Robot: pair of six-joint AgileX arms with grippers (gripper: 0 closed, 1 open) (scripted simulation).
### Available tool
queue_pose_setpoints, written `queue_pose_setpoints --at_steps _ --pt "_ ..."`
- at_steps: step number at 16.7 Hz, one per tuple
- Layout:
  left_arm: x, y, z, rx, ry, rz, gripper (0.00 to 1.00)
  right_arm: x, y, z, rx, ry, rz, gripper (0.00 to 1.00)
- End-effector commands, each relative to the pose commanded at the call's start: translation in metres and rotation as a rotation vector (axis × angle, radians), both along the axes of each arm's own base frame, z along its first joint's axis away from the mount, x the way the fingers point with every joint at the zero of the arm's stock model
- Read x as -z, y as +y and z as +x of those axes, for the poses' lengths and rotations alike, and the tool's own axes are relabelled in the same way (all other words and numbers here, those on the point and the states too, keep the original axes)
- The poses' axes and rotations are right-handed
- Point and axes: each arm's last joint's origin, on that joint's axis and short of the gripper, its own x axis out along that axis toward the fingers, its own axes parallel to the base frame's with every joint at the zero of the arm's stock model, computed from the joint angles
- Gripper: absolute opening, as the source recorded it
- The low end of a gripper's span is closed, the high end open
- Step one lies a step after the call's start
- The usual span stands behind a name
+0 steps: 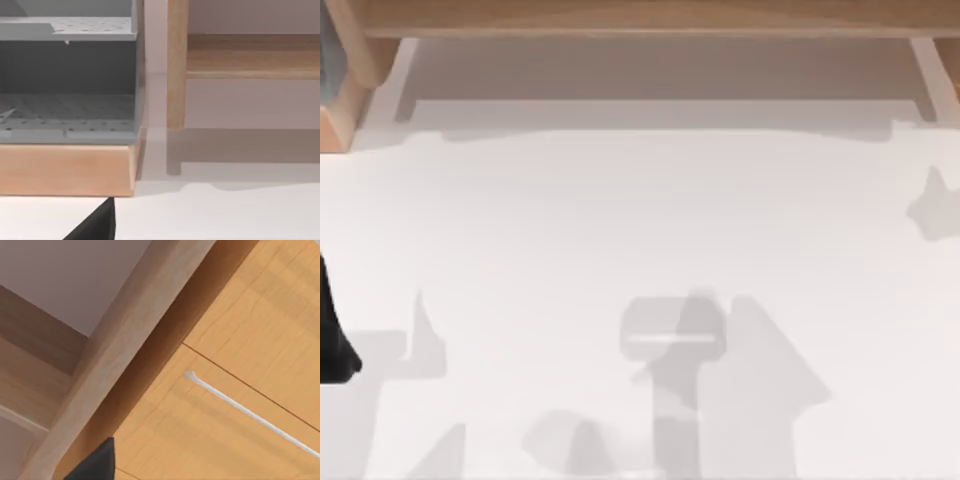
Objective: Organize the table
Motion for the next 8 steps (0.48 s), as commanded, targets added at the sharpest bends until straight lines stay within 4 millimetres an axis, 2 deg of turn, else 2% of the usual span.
queue_pose_setpoints --at_steps 2,4,6,8 --pt "0.0 0.0 0.0 0.0 0.0 0.0 1.0 0.01 0.013 -0.043 -0.014 -0.023 0.14 1.0" --pt "0.0 0.0 0.0 0.0 0.0 0.0 1.0 0.03 0.022 -0.077 -0.029 -0.036 0.272 1.0" --pt "0.0 0.0 0.0 0.0 0.0 0.0 1.0 0.056 0.027 -0.099 -0.041 -0.035 0.388 1.0" --pt "0.0 0.0 0.0 0.0 0.0 0.0 1.0 0.082 0.03 -0.111 -0.048 -0.024 0.482 1.0"
